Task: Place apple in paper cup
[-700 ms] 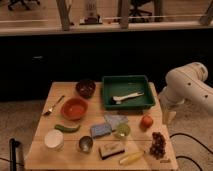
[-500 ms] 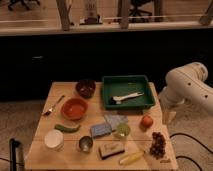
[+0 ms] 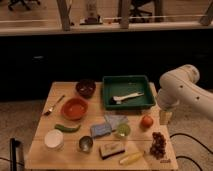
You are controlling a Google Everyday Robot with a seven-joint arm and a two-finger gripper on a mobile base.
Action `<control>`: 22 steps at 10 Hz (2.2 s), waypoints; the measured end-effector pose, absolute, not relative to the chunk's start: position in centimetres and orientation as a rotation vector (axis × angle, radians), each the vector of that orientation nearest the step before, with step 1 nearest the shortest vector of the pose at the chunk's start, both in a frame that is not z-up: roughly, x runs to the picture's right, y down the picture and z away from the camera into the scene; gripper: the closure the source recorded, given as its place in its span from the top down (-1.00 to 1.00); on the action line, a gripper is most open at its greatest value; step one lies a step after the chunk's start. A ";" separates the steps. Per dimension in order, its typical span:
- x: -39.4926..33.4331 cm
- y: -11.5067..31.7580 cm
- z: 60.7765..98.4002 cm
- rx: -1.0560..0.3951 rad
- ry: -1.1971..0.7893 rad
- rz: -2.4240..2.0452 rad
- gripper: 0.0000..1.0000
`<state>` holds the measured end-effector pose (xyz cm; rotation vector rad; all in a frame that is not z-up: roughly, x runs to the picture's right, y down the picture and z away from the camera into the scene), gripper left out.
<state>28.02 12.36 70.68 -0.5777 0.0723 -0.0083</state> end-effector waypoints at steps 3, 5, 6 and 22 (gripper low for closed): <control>27.5 12.6 71.4 -0.582 0.080 -0.037 0.60; 27.3 13.2 72.1 -0.593 0.075 -0.054 0.60; 26.9 13.7 73.0 -0.596 0.069 -0.070 0.60; 29.0 17.5 78.7 -0.601 0.042 -0.304 0.60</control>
